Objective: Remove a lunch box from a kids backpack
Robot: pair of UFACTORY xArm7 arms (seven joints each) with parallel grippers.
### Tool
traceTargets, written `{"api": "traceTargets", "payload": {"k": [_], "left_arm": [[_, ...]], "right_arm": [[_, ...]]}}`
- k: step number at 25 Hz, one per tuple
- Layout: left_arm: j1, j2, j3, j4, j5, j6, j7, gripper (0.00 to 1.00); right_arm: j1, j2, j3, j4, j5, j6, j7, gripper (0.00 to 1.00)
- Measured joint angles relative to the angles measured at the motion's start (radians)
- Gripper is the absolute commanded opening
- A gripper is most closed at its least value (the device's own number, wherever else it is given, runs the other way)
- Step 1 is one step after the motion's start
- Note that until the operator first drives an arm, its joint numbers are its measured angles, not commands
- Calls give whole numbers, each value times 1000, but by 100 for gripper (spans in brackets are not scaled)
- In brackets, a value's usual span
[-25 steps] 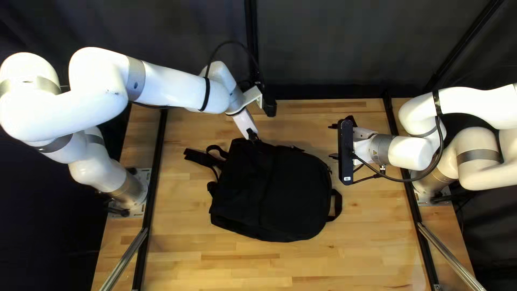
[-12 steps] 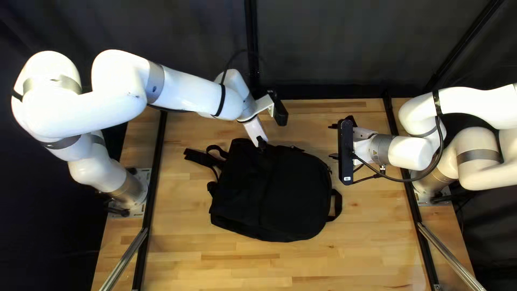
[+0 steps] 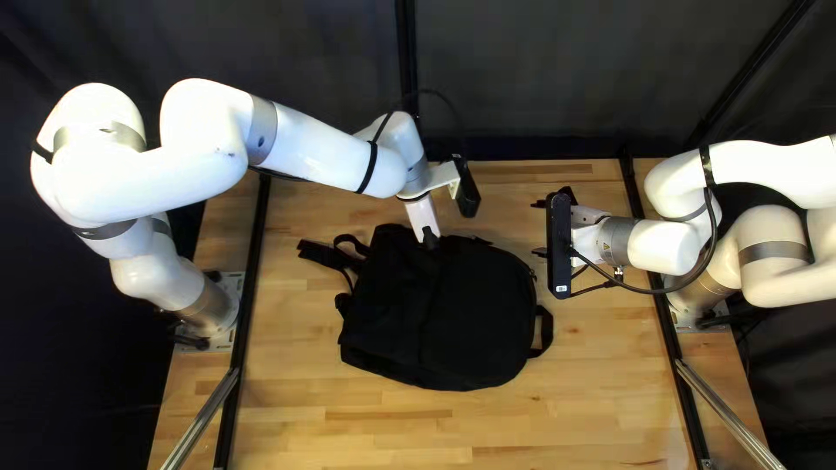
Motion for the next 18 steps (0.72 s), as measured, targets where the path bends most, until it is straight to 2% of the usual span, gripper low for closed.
{"api": "traceTargets", "payload": {"k": [10,18], "left_arm": [[6,0,24,44,80,58,-42,0],[49,-51,85,1,133,77,-137,0]], "right_arm": [[0,0,0,0,0,0,0,100],[0,0,0,0,0,0,0,100]]}}
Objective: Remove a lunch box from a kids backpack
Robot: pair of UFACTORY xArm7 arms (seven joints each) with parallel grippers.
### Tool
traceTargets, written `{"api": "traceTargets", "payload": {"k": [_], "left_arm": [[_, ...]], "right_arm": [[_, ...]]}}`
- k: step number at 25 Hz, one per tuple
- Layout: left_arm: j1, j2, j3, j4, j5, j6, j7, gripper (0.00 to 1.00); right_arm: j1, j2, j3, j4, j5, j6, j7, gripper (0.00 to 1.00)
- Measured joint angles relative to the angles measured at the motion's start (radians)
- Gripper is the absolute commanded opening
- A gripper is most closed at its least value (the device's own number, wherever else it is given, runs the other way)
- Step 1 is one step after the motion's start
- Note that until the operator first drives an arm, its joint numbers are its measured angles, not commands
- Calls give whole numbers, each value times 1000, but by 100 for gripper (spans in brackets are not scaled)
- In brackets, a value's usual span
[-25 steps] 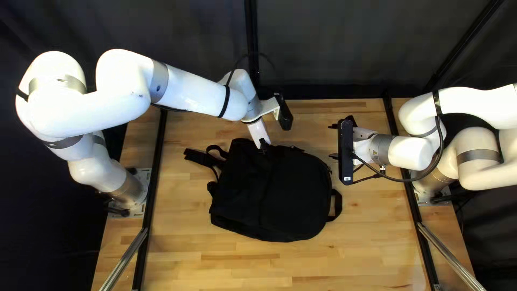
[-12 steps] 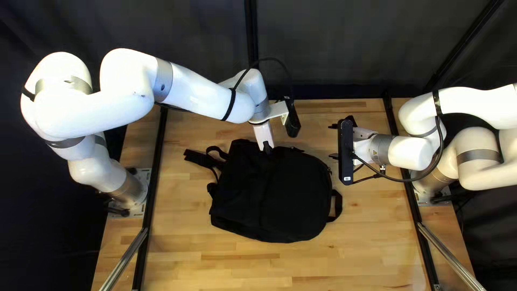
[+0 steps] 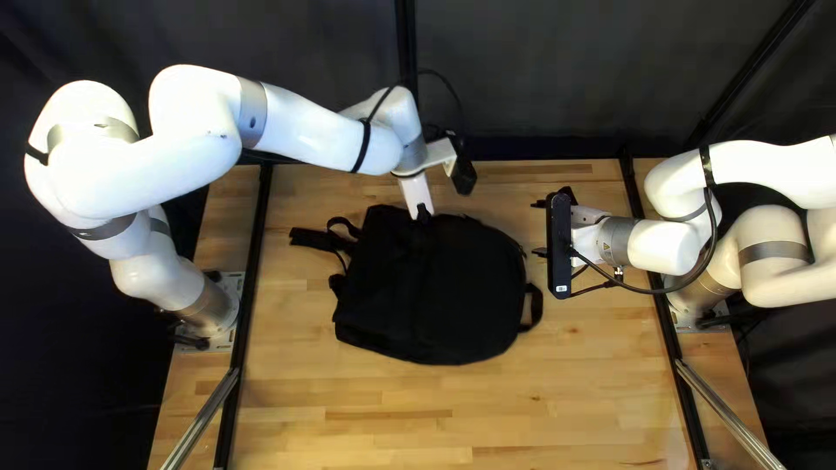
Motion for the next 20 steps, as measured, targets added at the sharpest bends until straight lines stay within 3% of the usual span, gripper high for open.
{"api": "traceTargets", "payload": {"k": [8,13,20], "left_arm": [[-3,-102,11,-91,74,-4,-202,0],[-9,-114,5,-118,68,-27,-222,0],[-15,-115,-1,-111,67,-29,-234,0]], "right_arm": [[0,0,0,0,0,0,0,100],[-9,31,13,4,-39,-4,58,100],[25,43,43,35,45,52,34,100]]}}
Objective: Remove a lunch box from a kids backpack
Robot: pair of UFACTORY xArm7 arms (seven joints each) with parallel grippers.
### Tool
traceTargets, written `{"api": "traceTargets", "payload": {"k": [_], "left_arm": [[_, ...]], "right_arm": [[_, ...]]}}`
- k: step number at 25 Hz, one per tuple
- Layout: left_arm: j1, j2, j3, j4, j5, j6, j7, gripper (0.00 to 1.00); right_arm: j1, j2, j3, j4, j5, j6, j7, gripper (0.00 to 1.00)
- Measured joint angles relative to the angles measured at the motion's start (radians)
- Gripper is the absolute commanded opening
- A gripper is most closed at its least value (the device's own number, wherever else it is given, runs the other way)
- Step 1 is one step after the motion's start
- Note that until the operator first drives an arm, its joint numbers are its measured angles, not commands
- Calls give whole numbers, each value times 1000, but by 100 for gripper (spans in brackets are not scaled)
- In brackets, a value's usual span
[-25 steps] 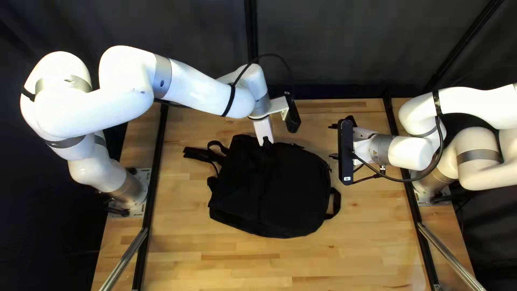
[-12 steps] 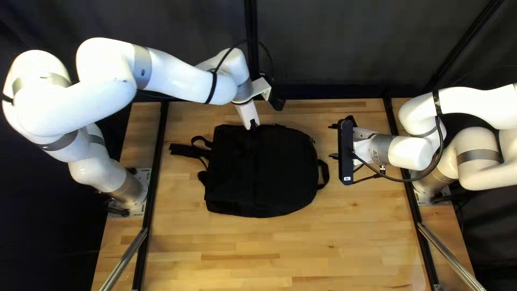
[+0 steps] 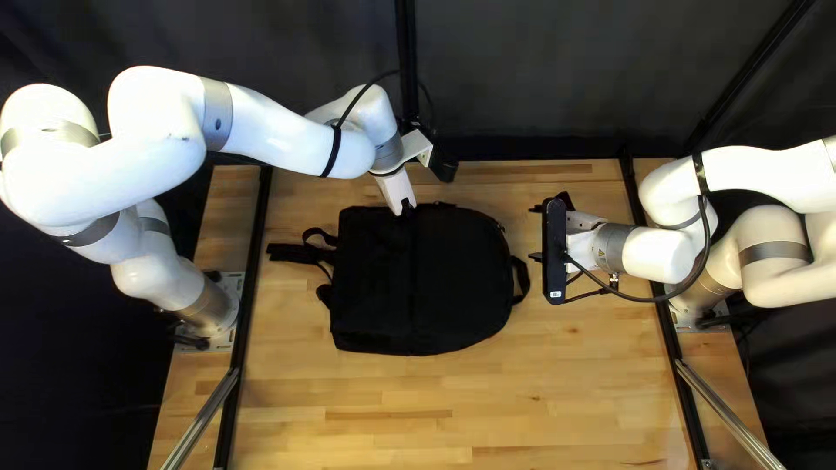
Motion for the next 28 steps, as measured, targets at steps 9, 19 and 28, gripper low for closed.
{"api": "traceTargets", "payload": {"k": [9,19,28], "left_arm": [[3,-30,4,-26,-14,-12,14,0],[10,-33,12,-35,-30,-14,40,0],[14,-37,15,-47,-42,-24,55,0]], "right_arm": [[-96,181,-35,36,-404,-88,252,100],[-169,391,-163,148,-915,-210,640,100],[-173,460,-195,218,-1120,-256,843,100]]}}
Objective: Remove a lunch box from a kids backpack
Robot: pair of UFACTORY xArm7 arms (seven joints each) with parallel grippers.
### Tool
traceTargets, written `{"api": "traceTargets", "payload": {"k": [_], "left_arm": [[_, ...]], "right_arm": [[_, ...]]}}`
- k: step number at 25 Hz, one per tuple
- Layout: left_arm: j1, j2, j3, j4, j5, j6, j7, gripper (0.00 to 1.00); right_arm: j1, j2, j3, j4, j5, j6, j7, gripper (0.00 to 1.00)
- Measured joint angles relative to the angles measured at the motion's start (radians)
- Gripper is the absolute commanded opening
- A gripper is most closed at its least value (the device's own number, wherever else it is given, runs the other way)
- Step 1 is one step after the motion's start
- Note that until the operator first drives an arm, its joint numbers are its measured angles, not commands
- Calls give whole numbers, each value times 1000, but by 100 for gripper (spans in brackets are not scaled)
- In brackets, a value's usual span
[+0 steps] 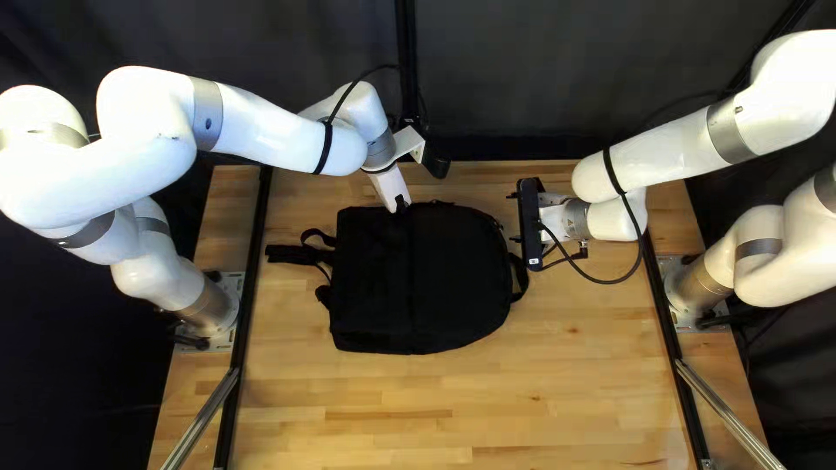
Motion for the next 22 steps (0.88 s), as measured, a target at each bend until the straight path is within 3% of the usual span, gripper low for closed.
{"api": "traceTargets", "payload": {"k": [6,8,9,10,14,22], "left_arm": [[-1,1,-1,0,-6,-2,3,0],[-2,3,-2,3,-7,-1,4,0],[-2,4,-2,5,-7,0,4,0],[-2,5,-2,5,-7,-1,4,0],[-2,7,-1,3,-11,-5,9,0],[-1,12,0,2,-14,-12,9,0]], "right_arm": [[1,44,-1,49,-65,-18,53,100],[0,56,-2,62,-84,-24,65,90],[-1,60,-3,66,-91,-27,67,23],[-2,61,-4,68,-95,-29,68,6],[-4,62,-6,72,-99,-39,61,0],[6,52,4,56,-96,-37,61,0]]}}
